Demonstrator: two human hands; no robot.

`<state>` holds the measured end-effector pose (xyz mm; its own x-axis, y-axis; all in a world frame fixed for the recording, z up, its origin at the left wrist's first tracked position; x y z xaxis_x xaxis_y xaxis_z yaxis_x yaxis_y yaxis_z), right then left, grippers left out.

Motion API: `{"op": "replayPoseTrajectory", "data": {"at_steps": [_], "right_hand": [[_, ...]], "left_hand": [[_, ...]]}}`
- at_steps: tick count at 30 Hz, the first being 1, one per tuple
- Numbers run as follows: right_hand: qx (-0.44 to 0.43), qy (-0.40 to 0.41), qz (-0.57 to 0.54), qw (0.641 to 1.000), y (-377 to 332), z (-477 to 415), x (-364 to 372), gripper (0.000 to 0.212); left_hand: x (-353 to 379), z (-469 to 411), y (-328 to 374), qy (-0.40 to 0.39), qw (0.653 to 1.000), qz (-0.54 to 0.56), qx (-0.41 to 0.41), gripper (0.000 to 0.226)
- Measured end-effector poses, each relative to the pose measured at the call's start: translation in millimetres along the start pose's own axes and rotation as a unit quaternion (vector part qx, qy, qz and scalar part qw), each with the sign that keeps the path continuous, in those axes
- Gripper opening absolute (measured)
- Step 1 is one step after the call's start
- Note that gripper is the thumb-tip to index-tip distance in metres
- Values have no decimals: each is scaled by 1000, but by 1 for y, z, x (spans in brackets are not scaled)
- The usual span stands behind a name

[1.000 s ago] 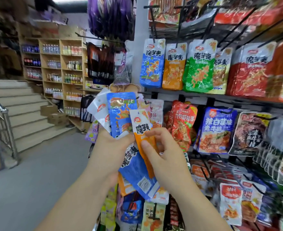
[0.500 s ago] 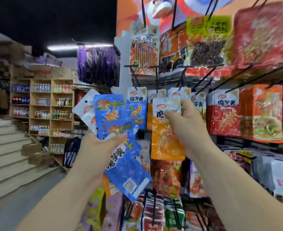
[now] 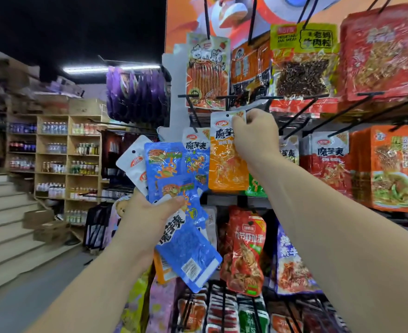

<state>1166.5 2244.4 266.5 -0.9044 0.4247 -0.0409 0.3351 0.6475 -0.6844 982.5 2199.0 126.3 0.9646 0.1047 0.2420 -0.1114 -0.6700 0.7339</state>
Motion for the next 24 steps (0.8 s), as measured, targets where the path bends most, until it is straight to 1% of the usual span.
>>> {"op": "replayPoseTrajectory", "data": {"at_steps": [3, 7, 9, 11, 12, 13, 14, 16, 18, 19, 21, 22, 24], "right_hand": [[-18, 11, 30, 999, 0, -1, 1, 50], [-11, 18, 77, 997, 10, -7, 3, 48], [-12, 15, 115, 993, 16, -12, 3, 37], [-30, 9, 156, 987, 20, -12, 1, 16], [-57, 9, 181, 982, 23, -9, 0, 22], [-98, 6, 213, 972, 25, -4, -2, 36], [-144, 1, 245, 959, 29, 0, -3, 45], [-232, -11, 319, 919, 39, 11, -6, 48], [-303, -15, 428, 852, 51, 16, -9, 51], [-325, -24, 481, 814, 56, 15, -8, 56], [-337, -80, 567, 747, 61, 14, -7, 68], [-332, -109, 597, 722, 64, 10, -7, 74], [-321, -134, 640, 685, 65, 4, -5, 78]], "left_hand": [[-2, 2, -1, -6, 1000, 1, -3, 36], [-4, 5, -7, -13, 1000, 5, -7, 33], [-5, 6, -7, -12, 1000, 9, -5, 34], [-5, 7, -7, -19, 1000, 12, -5, 37], [-5, 7, -8, -25, 1000, 13, -7, 37], [-6, 7, -8, -28, 999, 13, -9, 38], [-6, 7, -9, -28, 999, 15, -11, 37], [-7, 7, -10, -25, 999, 19, -12, 34], [-6, 8, -9, -24, 999, 19, -9, 32], [-5, 9, -8, -23, 1000, 18, -8, 33], [-6, 9, -8, -23, 1000, 15, -9, 31], [-6, 8, -8, -23, 1000, 15, -13, 29], [-6, 8, -8, -23, 999, 11, -20, 27]]}}
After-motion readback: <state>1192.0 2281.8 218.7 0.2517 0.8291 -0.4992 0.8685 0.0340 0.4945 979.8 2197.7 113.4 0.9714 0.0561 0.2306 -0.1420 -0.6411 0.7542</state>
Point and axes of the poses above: each hand's wrist, its own z-axis away from the middle knuckle, its own x-axis out of the palm, y = z × x, the point moved 2 cm from there along -z, towards the middle knuckle, and after that the axes turned 5 degrees about x, right-handed, at the moved point
